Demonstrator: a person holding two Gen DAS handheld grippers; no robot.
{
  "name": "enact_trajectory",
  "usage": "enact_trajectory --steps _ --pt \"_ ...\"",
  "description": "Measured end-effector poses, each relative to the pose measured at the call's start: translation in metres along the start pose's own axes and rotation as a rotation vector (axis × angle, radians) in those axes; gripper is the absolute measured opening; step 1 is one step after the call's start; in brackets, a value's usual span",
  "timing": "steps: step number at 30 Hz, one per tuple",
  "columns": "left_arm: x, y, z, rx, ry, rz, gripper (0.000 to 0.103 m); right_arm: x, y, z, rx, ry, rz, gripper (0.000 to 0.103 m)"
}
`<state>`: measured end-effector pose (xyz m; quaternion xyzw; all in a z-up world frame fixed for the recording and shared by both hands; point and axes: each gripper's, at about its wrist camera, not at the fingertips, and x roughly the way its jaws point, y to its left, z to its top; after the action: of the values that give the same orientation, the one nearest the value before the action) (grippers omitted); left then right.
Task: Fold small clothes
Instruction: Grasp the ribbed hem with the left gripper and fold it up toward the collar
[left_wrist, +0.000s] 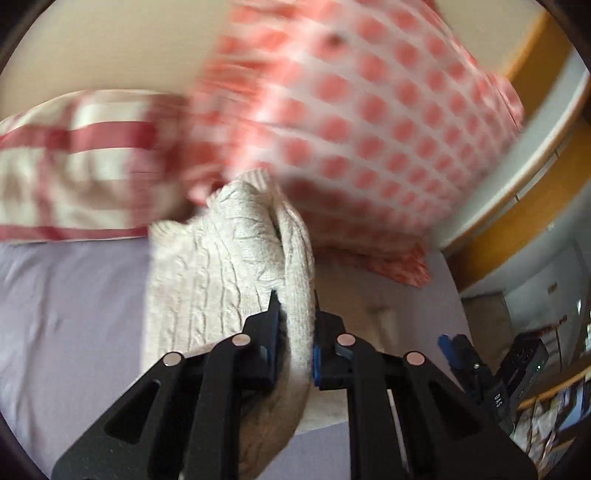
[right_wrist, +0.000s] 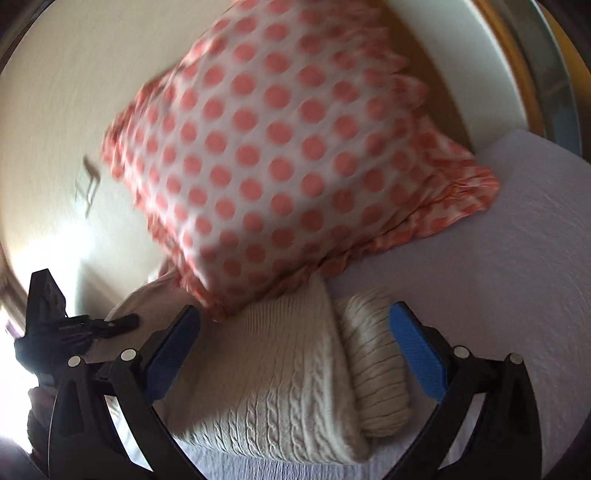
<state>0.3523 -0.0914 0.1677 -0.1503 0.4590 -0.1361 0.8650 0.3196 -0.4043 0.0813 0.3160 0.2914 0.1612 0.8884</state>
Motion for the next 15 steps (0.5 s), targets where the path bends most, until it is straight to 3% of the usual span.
enact_trajectory --steps 4,6,9,15 --pt "0.080 -0.085 -0.038 0.128 0.162 -0.018 0.013 -0.008 -0.026 0.009 0.088 -0.024 -0.025 0.102" --pt "0.112 -0.106 -0.059 0.155 0.230 -0.029 0.013 -0.011 -0.037 0.012 0.124 -0.029 -0.033 0.102" --pt "0.121 -0.119 -0.070 0.193 0.206 -0.057 0.012 -0.012 -0.047 0.014 0.165 -0.032 -0.038 0.102" --pt "0.111 -0.110 -0.072 0.178 0.210 -0.143 0.013 -0.019 -0.047 0.015 0.141 -0.070 -0.069 0.102"
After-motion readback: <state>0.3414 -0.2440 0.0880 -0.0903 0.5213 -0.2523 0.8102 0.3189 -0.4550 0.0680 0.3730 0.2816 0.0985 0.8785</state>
